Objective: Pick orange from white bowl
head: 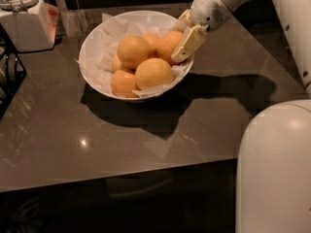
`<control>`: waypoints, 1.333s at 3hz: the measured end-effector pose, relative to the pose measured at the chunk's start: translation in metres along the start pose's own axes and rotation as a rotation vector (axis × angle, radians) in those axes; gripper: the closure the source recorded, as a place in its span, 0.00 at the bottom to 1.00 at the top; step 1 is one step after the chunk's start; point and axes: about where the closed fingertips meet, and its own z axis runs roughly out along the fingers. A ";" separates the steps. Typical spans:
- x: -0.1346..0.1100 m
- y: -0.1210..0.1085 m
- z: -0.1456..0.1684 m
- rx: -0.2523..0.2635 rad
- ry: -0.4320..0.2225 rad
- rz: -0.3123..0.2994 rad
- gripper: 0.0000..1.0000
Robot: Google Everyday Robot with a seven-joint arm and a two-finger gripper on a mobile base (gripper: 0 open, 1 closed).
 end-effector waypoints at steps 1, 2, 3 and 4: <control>0.001 -0.004 0.004 -0.009 0.000 0.001 0.58; 0.000 -0.005 0.005 -0.006 0.004 -0.003 0.81; -0.002 -0.007 0.005 0.007 0.012 -0.012 1.00; -0.016 -0.003 -0.011 0.074 0.048 -0.055 1.00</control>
Offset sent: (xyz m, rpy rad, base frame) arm -0.0081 -0.0054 -0.0021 -0.0481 0.0349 0.0446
